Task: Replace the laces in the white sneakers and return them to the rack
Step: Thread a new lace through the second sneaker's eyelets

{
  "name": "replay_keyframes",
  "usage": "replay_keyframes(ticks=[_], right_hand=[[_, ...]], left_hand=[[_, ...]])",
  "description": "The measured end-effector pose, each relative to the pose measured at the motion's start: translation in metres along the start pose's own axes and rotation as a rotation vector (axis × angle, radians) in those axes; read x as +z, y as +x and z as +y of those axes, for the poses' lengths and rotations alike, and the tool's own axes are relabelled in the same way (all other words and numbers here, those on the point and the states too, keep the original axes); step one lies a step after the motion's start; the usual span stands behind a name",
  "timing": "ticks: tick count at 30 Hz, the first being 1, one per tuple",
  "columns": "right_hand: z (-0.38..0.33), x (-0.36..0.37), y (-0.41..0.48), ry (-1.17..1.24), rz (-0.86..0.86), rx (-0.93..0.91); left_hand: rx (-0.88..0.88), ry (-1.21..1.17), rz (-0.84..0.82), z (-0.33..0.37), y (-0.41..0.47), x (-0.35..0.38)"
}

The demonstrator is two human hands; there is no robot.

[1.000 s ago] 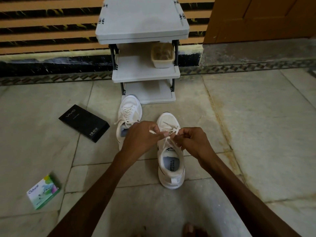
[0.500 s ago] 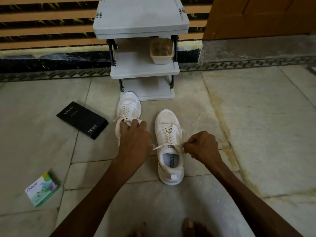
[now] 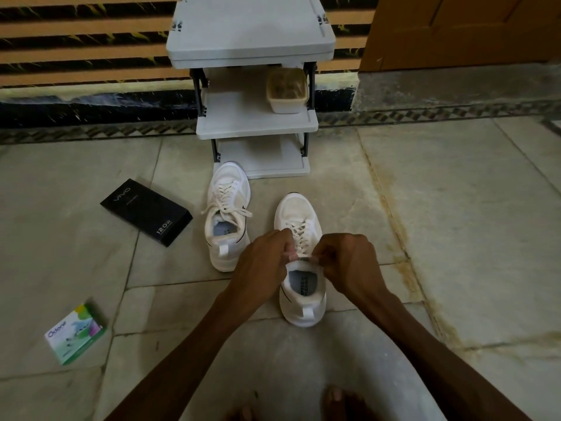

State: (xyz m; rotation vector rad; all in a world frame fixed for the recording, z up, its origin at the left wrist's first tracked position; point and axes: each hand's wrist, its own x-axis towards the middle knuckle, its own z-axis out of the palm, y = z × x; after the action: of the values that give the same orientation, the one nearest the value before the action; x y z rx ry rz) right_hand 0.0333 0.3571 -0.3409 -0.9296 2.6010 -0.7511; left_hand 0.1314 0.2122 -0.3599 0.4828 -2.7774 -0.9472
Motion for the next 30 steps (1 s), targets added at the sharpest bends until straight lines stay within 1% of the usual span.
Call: replay_keyframes(ticks=[5, 8, 10, 12, 13, 15, 16, 18, 21, 23, 25, 27, 30], right_hand=[[0.001, -0.001, 0.004, -0.086, -0.076, 0.025], [0.001, -0.001, 0.006, -0.135, -0.1, 0.032], [0.003, -0.006, 0.007, -0.183, -0.142, 0.037], [0.004, -0.018, 0.009, -0.157, -0.238, 0.021], [0.004, -0.025, 0.009, -0.091, -0.292, 0.015], [0.002, -0.04, 0.009, 0.165, -0.362, 0.067], [0.0, -0.045, 0.009, 0.327, -0.368, 0.111], [-0.001, -0.046, 0.012, 0.568, -0.322, 0.168], [0.0, -0.035, 0.016, 0.794, -0.256, 0.169], [0.001, -0.025, 0.018, 0.947, -0.225, 0.193], [0.001, -0.016, 0.018, 1.051, -0.191, 0.229], [0.001, -0.01, 0.018, 1.105, -0.18, 0.246], [-0.004, -0.008, 0.018, 1.159, -0.155, 0.305]], left_hand=[[0.006, 0.214, -0.04, 0.001, -0.002, 0.0], [-0.024, 0.268, -0.103, 0.001, 0.002, -0.007], [-0.059, 0.208, -0.155, 0.001, 0.004, -0.015], [-0.134, -0.02, -0.198, 0.0, 0.005, -0.027], [-0.17, -0.169, -0.224, 0.0, 0.004, -0.034], [-0.226, -0.484, -0.265, 0.003, 0.004, -0.047], [-0.239, -0.61, -0.265, 0.004, 0.005, -0.051], [-0.236, -0.76, -0.213, 0.003, 0.009, -0.053], [-0.25, -0.875, -0.108, 0.004, 0.012, -0.04], [-0.315, -0.977, -0.058, 0.008, 0.012, -0.026], [-0.386, -1.064, 0.017, 0.013, 0.012, -0.015], [-0.395, -1.054, 0.108, 0.015, 0.014, -0.007], [-0.304, -0.92, 0.19, 0.012, 0.017, 0.0]])
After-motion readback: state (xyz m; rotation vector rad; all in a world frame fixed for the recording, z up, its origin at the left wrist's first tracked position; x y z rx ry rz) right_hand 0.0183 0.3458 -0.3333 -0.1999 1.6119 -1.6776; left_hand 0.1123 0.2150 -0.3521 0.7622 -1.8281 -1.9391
